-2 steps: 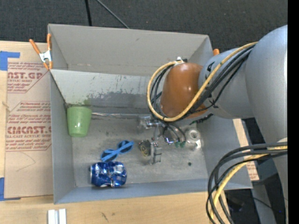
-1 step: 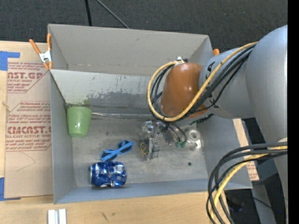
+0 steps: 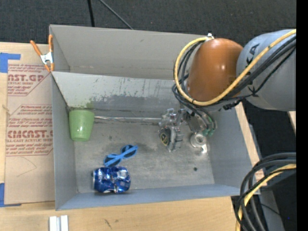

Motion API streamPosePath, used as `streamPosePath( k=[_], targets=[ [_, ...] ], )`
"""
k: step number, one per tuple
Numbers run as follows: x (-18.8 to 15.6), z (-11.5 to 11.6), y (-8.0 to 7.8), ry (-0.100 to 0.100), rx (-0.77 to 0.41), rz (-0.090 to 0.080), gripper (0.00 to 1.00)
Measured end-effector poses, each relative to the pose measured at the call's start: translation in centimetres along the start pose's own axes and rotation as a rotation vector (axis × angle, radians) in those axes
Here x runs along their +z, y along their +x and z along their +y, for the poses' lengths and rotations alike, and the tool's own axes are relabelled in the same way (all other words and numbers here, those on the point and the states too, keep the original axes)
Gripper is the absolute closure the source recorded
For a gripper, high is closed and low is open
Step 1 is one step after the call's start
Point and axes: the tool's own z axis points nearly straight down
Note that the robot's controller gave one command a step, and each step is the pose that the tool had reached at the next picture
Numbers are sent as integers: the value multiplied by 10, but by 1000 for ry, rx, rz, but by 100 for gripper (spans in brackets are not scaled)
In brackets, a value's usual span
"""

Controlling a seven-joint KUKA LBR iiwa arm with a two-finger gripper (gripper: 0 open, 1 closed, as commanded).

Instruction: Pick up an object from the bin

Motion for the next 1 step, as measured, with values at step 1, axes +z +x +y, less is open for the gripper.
streamPosePath(
  k=[1],
  targets=[
    [-83,2,-13,-1,26,-2,100]
  ],
)
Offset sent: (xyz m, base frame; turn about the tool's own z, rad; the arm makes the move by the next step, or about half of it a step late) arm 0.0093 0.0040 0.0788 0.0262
